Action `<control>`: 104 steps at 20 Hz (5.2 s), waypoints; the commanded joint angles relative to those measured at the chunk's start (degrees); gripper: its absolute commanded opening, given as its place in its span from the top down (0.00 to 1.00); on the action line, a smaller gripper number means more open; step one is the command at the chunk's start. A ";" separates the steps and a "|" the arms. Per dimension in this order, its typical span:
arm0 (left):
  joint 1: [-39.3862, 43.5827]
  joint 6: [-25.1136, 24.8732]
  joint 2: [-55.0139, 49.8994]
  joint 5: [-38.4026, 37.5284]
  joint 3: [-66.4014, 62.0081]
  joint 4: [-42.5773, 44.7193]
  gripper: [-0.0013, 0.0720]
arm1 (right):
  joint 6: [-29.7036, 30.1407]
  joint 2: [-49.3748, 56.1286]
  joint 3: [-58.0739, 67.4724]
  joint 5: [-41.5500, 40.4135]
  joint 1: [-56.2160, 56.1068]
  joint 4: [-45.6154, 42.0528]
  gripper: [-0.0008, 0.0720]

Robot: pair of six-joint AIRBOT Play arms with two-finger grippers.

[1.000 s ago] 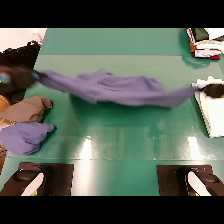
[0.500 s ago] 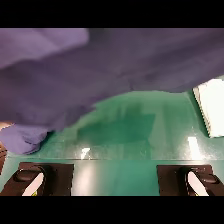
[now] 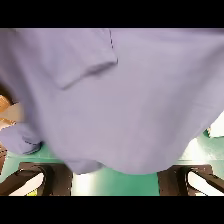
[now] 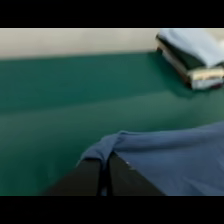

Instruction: Fold the shirts.

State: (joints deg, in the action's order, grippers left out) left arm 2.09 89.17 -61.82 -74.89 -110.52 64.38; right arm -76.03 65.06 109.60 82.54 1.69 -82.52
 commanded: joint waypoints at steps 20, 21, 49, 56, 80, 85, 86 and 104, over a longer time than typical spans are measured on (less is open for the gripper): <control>0.02 -10.08 -35.78 8.35 12.63 4.24 0.95 | -0.02 34.71 -5.07 -6.27 0.02 -0.17 0.96; 0.00 -10.12 -35.78 5.90 13.94 5.11 0.95 | -0.02 33.51 -8.26 -6.99 0.02 -0.22 0.96; 0.02 -2.67 5.84 7.39 80.63 -12.33 0.10 | -0.81 -2.40 -49.99 -13.64 7.93 10.64 0.40; 0.15 -6.64 5.81 11.32 86.44 -19.98 0.10 | -0.81 -2.40 -49.99 -13.18 7.93 11.04 0.40; 9.05 -7.17 5.77 16.85 78.62 -20.79 0.95 | 0.66 3.54 -74.23 -7.58 29.49 17.09 0.38; 9.05 -8.24 5.77 16.39 78.62 -19.96 0.95 | 0.66 4.26 -70.95 -10.08 23.58 16.63 0.74; 9.05 -8.39 5.77 15.04 78.60 -18.86 0.95 | 0.68 4.00 -70.18 -9.53 22.86 16.35 0.83; 9.05 3.98 17.94 4.98 62.47 3.89 0.95 | -1.97 -10.93 -53.22 -1.86 8.79 4.81 0.96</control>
State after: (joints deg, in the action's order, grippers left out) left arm 11.14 94.24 -39.29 -76.79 -42.70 60.82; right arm -76.36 49.23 50.61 84.40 15.25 -77.38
